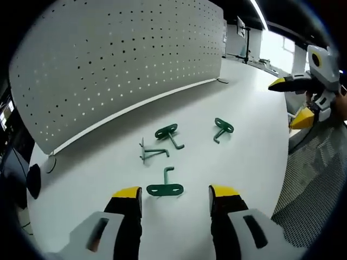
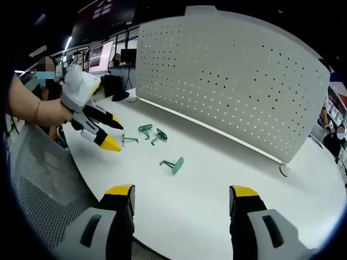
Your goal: Insert the hook assembly into the mounting plate slot until the hook locks in place.
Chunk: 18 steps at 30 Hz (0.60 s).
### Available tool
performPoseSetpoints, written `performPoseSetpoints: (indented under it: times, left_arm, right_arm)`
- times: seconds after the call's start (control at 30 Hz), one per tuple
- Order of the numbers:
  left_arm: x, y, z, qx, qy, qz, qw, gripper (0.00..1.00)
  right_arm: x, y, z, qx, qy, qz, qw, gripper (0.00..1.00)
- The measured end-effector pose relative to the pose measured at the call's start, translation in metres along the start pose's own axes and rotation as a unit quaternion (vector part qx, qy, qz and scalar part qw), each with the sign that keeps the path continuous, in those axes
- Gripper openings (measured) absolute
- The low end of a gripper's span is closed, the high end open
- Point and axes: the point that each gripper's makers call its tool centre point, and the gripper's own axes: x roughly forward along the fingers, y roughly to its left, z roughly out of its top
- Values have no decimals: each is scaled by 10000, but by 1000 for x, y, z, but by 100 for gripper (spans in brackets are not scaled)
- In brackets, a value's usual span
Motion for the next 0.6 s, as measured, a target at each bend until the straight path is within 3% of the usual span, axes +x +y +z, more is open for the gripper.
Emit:
performPoseSetpoints:
  times: [0.33, 0.6]
  left_arm:
    - [6, 7, -3, 478, 89, 115, 9988, 42]
    - [12, 9, -4, 305, 96, 148, 9994, 40]
  right_arm:
    - [0, 0, 0, 9, 13, -3, 10000, 68]
    - [0, 0, 0, 10, 7, -2, 10000, 68]
